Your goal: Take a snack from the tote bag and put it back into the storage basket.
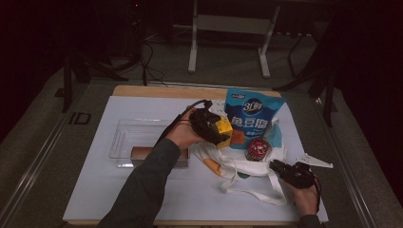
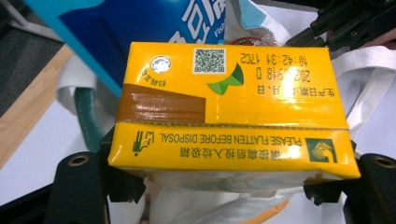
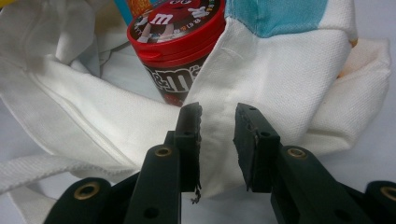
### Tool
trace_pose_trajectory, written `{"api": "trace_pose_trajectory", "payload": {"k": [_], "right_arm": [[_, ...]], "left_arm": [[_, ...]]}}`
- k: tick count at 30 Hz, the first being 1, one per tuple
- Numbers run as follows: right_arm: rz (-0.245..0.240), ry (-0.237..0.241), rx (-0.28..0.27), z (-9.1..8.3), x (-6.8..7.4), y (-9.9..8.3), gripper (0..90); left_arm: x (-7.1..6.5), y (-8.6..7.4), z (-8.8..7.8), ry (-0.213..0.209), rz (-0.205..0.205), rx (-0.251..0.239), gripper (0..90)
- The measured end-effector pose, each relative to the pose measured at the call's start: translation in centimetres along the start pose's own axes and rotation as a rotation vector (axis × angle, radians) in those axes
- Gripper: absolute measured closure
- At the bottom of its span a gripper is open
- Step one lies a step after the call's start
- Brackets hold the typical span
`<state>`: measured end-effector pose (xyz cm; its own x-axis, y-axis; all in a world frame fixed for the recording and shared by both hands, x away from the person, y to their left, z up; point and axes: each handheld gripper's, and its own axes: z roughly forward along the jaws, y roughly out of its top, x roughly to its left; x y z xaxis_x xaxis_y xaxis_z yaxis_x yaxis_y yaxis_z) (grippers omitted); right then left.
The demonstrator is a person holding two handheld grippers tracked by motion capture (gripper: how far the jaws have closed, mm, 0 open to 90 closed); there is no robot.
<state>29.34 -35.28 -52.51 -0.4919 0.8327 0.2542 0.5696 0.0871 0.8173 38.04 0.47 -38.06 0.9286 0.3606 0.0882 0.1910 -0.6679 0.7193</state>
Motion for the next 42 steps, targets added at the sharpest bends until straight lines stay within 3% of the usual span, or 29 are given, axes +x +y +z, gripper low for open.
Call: {"api": "trace_pose_trajectory", "payload": {"k": [6,18,42], "right_arm": [[0.000,0.000,0.000,0.0,0.0,0.0,71.0],[-0.002,-0.001,0.000,0.0,0.0,0.0,71.0],[0.000,-0.002,-0.001,0.0,0.0,0.0,71.0]], "left_arm": [[0.3,-0.3,-1.2,0.003,-0.014,-0.018,28.9],[0.8,-1.1,-3.3,0.033,-0.019,-0.007,28.8],[2.2,-3.5,-5.8,0.090,-0.081,-0.010,28.8]]}}
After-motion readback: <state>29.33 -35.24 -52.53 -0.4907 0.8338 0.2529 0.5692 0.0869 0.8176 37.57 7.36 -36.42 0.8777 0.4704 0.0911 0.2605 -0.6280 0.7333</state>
